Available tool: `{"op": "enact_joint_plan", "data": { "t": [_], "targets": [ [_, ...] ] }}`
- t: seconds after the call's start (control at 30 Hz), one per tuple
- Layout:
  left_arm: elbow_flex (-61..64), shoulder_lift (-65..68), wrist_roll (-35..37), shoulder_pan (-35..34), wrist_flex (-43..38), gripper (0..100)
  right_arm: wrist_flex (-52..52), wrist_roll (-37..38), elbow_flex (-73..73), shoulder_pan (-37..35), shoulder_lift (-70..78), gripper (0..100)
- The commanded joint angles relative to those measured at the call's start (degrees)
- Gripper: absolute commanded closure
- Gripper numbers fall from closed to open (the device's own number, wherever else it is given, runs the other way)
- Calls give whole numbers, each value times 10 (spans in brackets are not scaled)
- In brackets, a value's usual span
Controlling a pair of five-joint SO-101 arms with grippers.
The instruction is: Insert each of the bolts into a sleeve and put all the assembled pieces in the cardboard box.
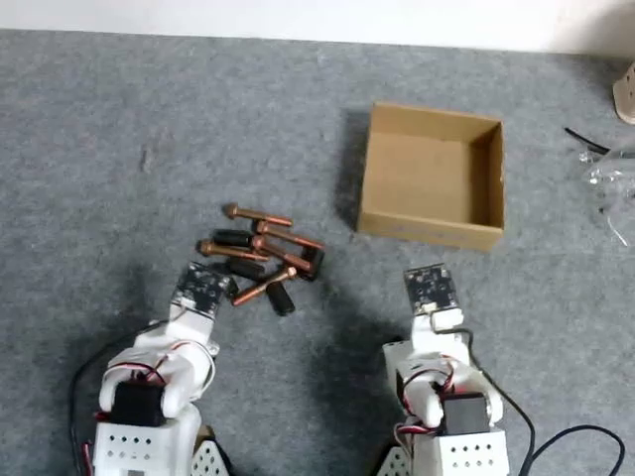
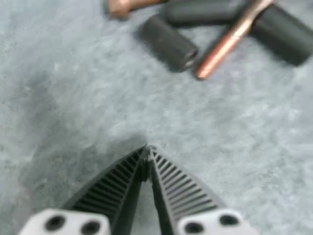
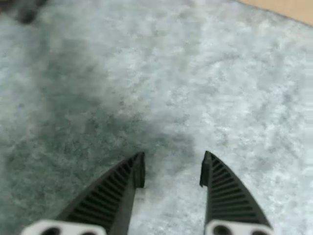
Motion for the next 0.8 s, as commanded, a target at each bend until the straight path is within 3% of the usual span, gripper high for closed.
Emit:
{"op": "enact_joint_plan", "data": {
  "t": [0.0, 0.2, 0.43, 0.67, 0.77],
  "targets": [
    [9, -8, -5, 36, 4, 992, 4, -2, 88, -22, -4, 825],
    [-61, -9, -82, 13, 4, 993, -12, -4, 88, -25, -5, 825],
    [-118, -9, -177, -136, 0, 993, -10, -4, 88, -25, -4, 825],
    [-137, -7, -162, -127, -170, 993, -8, -3, 88, -19, -4, 825],
    [-134, -6, -162, -107, -214, 993, -2, -3, 88, 32, -4, 825]
  ]
}}
